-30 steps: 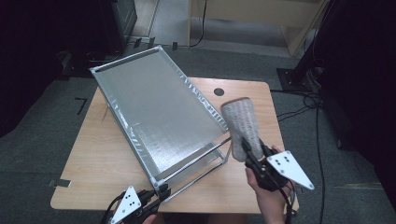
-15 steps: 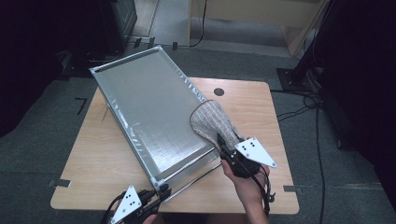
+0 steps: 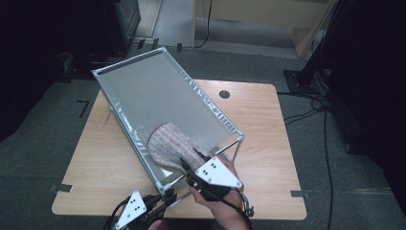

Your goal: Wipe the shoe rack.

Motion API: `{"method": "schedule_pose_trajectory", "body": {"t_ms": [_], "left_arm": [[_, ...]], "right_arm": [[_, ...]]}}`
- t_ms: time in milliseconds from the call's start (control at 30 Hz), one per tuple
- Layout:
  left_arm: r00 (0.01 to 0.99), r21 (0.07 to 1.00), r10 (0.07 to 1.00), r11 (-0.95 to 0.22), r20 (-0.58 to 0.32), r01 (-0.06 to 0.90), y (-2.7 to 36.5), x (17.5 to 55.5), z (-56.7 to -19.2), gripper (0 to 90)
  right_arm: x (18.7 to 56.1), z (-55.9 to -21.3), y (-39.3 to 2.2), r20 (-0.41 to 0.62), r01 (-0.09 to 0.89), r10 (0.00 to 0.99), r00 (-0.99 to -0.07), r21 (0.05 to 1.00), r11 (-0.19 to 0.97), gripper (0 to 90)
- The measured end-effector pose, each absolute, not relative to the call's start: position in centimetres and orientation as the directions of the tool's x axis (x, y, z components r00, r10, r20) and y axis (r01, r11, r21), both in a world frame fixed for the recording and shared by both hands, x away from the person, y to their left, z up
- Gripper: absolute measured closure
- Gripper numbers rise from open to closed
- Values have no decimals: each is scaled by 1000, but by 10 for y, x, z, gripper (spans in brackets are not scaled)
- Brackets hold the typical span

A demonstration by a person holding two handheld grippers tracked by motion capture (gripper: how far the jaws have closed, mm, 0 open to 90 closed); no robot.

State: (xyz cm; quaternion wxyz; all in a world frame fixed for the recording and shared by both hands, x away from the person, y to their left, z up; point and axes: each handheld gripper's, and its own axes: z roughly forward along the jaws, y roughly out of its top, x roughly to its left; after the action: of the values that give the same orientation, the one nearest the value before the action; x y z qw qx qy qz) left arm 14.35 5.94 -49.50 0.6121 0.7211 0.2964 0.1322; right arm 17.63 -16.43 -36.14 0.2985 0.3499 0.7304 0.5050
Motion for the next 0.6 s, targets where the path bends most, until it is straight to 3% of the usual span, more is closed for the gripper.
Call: {"method": "schedule_pose_trajectory", "body": {"t_ms": [100,233,300,433,600], "left_arm": [[790,962,589,-77,-169,263,59,144,-495,785],[797,962,581,-83,-164,259,57,144,-495,785],[800,962,578,-86,-163,258,55,143,-495,785],[804,963,572,-86,-162,255,53,143,-496,786],[799,962,579,-85,-163,259,51,142,-496,786]], "right_arm": [[195,-362,-189,-57,243,873,-484,950,197,610],[217,-362,-224,-60,264,955,-289,954,139,608],[221,-360,-235,-26,278,966,-257,955,100,609],[215,-360,-223,-51,285,952,-301,948,141,612],[191,-359,-191,-31,278,871,-490,942,190,610]]}}
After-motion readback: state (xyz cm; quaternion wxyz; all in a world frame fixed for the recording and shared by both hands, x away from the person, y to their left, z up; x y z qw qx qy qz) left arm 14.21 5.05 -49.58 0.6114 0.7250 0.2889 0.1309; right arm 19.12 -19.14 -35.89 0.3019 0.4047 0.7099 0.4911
